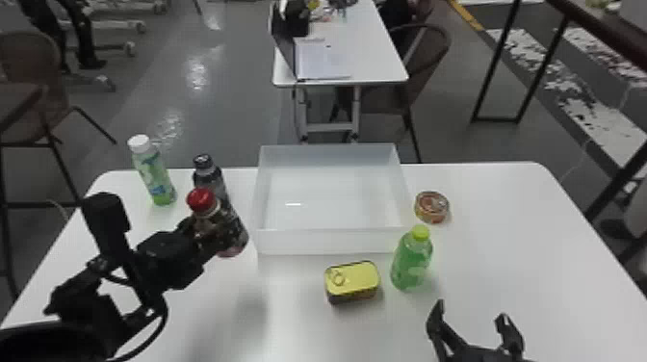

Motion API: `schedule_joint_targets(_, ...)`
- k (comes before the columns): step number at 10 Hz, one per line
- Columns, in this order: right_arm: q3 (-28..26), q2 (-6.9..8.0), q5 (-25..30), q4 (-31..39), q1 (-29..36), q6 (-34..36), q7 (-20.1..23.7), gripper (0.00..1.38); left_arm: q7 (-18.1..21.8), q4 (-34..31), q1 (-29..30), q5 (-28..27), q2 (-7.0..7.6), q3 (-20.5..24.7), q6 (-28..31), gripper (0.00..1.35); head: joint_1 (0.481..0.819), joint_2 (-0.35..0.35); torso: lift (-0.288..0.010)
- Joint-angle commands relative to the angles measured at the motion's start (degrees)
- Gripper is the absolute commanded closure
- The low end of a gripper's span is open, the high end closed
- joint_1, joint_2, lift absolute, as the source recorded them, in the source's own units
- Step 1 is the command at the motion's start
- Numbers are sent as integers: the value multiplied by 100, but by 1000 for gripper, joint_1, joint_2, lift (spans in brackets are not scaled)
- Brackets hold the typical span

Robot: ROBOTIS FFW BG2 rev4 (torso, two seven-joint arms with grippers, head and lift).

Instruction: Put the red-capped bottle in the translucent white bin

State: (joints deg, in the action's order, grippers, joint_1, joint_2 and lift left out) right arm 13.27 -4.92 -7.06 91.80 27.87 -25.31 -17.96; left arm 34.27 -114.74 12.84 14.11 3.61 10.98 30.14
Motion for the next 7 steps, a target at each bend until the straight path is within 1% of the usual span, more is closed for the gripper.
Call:
schedule_joint_targets(1, 0, 0, -6, -31, -45, 0, 47, 252, 9, 57, -431, 65, 184, -219, 186, 826, 695, 3, -79)
schedule_joint_targets(2, 35, 0, -23, -75, -107, 0, 82, 254, 79, 444, -765, 21, 307, -421, 19, 826, 695, -4, -78)
schedule_joint_targets(3, 35, 0, -23, -83, -115, 0, 99, 254, 132, 910, -1073, -31, 395, -667, -192, 826, 695, -16, -78)
schedule_joint_targets(4, 44, 9, -32, -101, -133, 0, 117, 254, 255, 1411, -1398, -304, 422, -843, -236, 826, 695, -28, -78)
schedule_joint_targets(5, 44, 18, -41, -110, -133, 0, 126, 254, 457, 1824, -1723, -831, 378, -957, -289, 826, 695, -41, -78)
schedule_joint_targets(6, 44, 18, -59, -118, -142, 0, 152, 254, 624, 2246, -2075, -1341, 369, -1107, -351, 826, 695, -46, -78)
schedule_joint_targets(7, 44, 18, -67, -127, -159, 0, 178, 254, 677, 2659, -2400, -1675, 404, -1300, -500, 826, 695, -52, -78)
